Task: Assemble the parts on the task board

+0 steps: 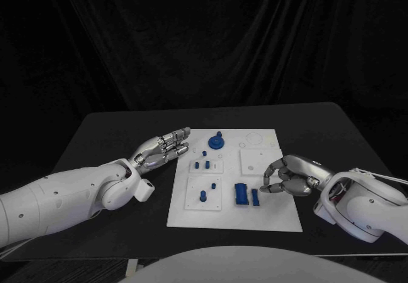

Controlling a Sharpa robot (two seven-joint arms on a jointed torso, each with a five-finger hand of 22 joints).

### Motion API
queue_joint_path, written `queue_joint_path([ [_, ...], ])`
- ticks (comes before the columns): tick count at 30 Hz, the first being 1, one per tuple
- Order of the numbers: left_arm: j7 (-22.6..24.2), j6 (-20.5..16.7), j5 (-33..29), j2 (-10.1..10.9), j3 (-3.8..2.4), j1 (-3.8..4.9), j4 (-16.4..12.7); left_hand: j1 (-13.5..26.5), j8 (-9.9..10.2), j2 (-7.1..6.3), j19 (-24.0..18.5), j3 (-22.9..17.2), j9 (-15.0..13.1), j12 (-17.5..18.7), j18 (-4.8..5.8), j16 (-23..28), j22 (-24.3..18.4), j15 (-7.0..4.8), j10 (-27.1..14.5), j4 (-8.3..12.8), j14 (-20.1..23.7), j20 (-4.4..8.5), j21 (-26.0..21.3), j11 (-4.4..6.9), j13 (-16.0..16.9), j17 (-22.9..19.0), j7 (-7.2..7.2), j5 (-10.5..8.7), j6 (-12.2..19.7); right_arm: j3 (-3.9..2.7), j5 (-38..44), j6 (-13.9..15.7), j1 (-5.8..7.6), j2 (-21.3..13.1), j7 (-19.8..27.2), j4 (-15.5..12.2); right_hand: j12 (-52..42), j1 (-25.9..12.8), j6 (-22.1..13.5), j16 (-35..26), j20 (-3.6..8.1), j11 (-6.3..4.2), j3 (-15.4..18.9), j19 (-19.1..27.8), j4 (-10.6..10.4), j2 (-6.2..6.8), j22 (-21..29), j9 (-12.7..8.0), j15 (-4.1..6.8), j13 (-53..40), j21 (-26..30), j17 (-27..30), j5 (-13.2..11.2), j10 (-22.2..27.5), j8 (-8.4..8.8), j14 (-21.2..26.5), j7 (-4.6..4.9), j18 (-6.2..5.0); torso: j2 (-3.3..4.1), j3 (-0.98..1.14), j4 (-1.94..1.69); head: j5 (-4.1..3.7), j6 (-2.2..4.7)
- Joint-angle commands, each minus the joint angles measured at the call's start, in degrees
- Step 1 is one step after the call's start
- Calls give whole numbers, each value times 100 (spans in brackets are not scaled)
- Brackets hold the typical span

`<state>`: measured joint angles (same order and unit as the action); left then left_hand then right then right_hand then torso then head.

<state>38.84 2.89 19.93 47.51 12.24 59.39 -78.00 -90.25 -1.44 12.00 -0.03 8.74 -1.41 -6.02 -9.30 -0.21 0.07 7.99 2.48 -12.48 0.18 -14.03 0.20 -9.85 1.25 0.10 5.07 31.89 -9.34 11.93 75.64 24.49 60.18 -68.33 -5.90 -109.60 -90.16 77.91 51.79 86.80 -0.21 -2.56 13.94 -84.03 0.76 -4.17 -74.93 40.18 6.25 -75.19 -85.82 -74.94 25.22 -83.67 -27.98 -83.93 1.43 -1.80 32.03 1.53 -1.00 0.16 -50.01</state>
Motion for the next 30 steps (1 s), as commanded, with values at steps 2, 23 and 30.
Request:
queue_joint_path([
  [2,373,-28,-18,2,-6,-8,-15,-62,-35,-13,3,-1,-10,-25,-85,21,-7,43,37,45,-18,-39,-20,-9,7,-10,10,28,-43,1,772,212,-177,48,334,83,16,377,1,26,43,-54,23,-429,30,-266,-1377,54,49,-1481,-44,-712,-165,-633,-163,-453,-44,79,0,1,0,34,1],
  [23,330,6,-18,3,-6,-8,-7,-86,-37,-7,3,-26,-11,-39,-83,21,-7,55,57,78,-18,-50,-20,-22,9,-10,18,59,-64,2,1065,265,-406,269,83,320,16,611,-78,71,97,-100,-1631,-444,-927,628,-1392,779,117,-1481,-105,-846,-1922,-633,-1420,-476,-133,92,0,-1,2,9,1],
  [30,330,10,-18,7,-6,-9,-9,-89,-37,-7,3,-30,-11,-40,-83,21,-7,57,59,83,-18,-51,-20,-24,9,-10,20,62,-67,2,1079,231,-410,353,23,372,16,672,-205,68,129,-128,-2015,-442,-1159,880,-1391,1117,141,-1481,-102,-845,-1255,-633,-1720,-476,-160,91,1,-1,0,2,1],
])
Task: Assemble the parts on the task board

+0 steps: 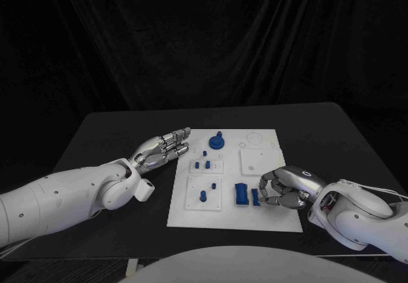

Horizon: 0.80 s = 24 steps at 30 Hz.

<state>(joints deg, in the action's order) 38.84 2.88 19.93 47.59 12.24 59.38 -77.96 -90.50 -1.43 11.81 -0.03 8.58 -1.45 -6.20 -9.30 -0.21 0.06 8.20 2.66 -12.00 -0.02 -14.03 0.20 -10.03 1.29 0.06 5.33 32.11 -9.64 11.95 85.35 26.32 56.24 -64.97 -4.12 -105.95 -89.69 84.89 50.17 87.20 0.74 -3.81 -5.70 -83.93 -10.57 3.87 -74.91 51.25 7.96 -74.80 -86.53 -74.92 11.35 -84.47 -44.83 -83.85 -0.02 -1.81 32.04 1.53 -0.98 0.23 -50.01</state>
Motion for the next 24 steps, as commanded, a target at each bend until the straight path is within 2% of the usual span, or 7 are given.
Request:
queue_joint_path([
  [1,330,10,-19,1,-6,-8,-14,-64,-37,13,3,-14,-7,-22,-83,21,-6,36,40,35,2,-52,-20,-6,5,-6,-5,40,-37,-1,109,45,-17,24,-161,10,-31,-32,-45,28,34,-3,-68,-451,-42,96,-1391,24,-29,-1520,-27,-846,163,-553,-44,-484,-15,91,1,-1,-2,-3,1],
  [12,321,20,-19,8,-6,-9,-13,-64,-37,13,3,-14,-7,-22,-83,21,-6,36,40,35,2,-52,-20,-6,5,-6,-5,40,-37,-1,112,-49,-21,104,-241,45,-31,-97,-60,26,37,-11,-127,-449,-151,241,-1390,131,-27,-1520,-24,-842,228,-553,-132,-483,-24,90,0,-1,-4,7,1],
  [15,315,26,-19,8,-6,-9,-12,-66,-36,10,3,-17,-6,-21,-82,21,-6,40,42,41,2,-54,-20,-10,5,-6,3,41,-36,-1,112,-68,-22,119,-259,54,-31,-113,-74,25,38,-14,-145,-446,-188,275,-1388,161,-25,-1520,-19,-841,177,-553,-152,-483,-28,89,-1,0,-3,-1,1],
  [18,310,26,-19,10,-6,-9,-11,-56,-41,9,3,-34,-11,-15,-83,21,-6,33,50,64,2,-59,-20,26,4,-6,142,38,-87,-1,112,-90,-22,133,-273,63,-31,-118,-78,23,38,-15,-152,-447,-202,287,-1389,172,-25,-1520,-21,-837,159,-553,-160,-482,-29,89,0,0,-3,-3,1],
  [24,311,28,-19,5,-6,-9,-9,-55,-42,8,3,-36,-12,-15,-84,21,-6,31,50,65,2,-59,-20,30,4,-6,153,38,-92,-1,112,-133,-23,151,-286,68,-31,-147,-104,23,41,-22,-190,-443,-313,368,-1386,242,-21,-1520,-13,-838,-26,-553,-201,-482,-36,87,1,0,-4,-1,1],
])
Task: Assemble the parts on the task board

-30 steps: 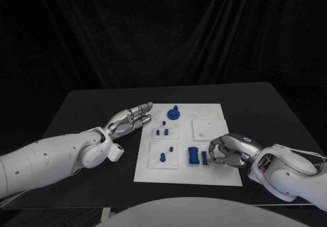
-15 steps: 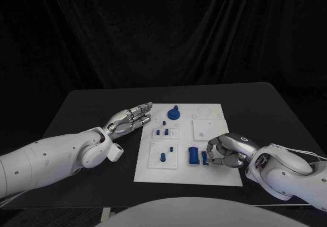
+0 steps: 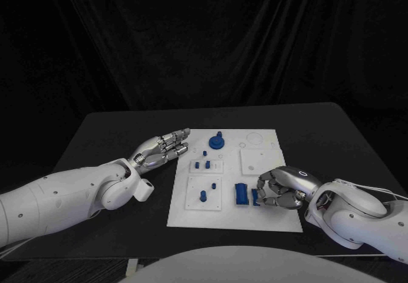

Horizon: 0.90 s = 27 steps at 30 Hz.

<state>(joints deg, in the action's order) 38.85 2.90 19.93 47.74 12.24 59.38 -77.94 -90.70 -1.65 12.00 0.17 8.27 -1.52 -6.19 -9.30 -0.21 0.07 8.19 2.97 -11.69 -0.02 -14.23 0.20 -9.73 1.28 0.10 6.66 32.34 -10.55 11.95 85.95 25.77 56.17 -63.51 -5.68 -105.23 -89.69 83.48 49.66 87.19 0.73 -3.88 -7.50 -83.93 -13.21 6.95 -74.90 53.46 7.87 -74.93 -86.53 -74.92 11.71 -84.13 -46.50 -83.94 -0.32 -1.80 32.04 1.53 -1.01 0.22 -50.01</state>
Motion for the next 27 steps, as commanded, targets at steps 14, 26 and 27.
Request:
queue_joint_path([
  [14,304,36,-19,-18,-6,-10,-6,-35,-20,-11,-17,-4,-5,-15,-84,21,-7,32,19,34,2,-39,-20,1,5,-10,19,15,-1,-1,176,-132,-19,58,-286,36,-31,-40,-59,22,47,-25,-24,-442,-221,152,-1386,95,-7,-1507,-12,-839,-336,-587,-77,-473,-16,86,-1,1,0,1,1],
  [26,297,46,-19,-19,-6,-12,-7,-35,-20,-11,-17,-4,-5,-15,-84,21,-7,32,19,34,2,-39,-20,1,5,-10,19,15,-1,-1,230,-152,-21,122,-388,95,-31,3,-73,16,48,-27,-52,-437,-227,141,-1383,106,-6,-1507,-3,-824,-313,-587,-76,-470,-18,84,-1,0,1,2,1],
  [27,297,46,-19,-19,-6,-12,-7,-35,-20,-11,-17,-4,-5,-15,-84,21,-7,32,19,34,2,-39,-20,1,5,-10,19,15,-1,-1,231,-153,-22,126,-394,99,-31,3,-73,16,48,-27,-52,-437,-227,141,-1383,106,-6,-1507,-3,-824,-313,-587,-76,-470,-18,84,0,0,0,5,1],
])
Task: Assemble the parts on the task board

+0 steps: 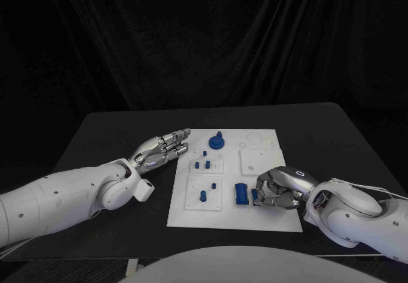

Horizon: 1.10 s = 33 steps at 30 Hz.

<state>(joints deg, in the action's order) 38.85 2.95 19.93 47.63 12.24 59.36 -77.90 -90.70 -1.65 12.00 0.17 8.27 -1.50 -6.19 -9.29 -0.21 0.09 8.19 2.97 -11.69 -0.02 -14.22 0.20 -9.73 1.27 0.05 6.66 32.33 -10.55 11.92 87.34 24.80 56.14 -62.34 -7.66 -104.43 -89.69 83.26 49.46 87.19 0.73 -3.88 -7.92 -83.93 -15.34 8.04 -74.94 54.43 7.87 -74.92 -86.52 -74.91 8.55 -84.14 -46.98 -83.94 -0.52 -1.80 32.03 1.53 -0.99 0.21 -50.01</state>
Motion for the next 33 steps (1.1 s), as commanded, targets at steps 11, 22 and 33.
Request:
queue_joint_path([
  [11,298,53,-19,-13,-6,-15,-7,-35,-20,-11,-17,-4,-6,-16,-84,21,-9,32,19,34,2,-39,-20,1,5,-5,19,16,-1,2,188,-158,-33,47,-283,42,-31,161,-168,34,50,-9,-46,-422,9,80,-1369,70,-7,-1508,27,-875,-5,-586,-35,-479,24,76,0,0,-1,11,1],
  [22,301,60,-19,-11,-6,-23,-4,-29,-18,-8,-17,-12,-5,-8,-86,21,-9,30,19,41,2,-41,-20,0,4,-5,37,16,-1,2,187,107,-37,-7,-83,-29,-31,-8,-198,33,35,2,20,-422,-132,91,-1369,169,-23,-1508,27,-878,-324,-586,-111,-479,35,76,3,1,-1,23,1],
  [33,301,70,-19,-21,-5,-33,5,-29,-17,-5,-17,-16,-5,-12,-87,21,-9,32,21,43,2,-41,-20,-6,5,-5,35,18,1,1,-81,716,-38,-59,395,-196,-31,-639,-6,36,49,-66,175,-443,-153,126,-1383,245,-4,-1508,-12,-880,-569,-586,-228,-482,-37,86,1,0,2,16,1],
])
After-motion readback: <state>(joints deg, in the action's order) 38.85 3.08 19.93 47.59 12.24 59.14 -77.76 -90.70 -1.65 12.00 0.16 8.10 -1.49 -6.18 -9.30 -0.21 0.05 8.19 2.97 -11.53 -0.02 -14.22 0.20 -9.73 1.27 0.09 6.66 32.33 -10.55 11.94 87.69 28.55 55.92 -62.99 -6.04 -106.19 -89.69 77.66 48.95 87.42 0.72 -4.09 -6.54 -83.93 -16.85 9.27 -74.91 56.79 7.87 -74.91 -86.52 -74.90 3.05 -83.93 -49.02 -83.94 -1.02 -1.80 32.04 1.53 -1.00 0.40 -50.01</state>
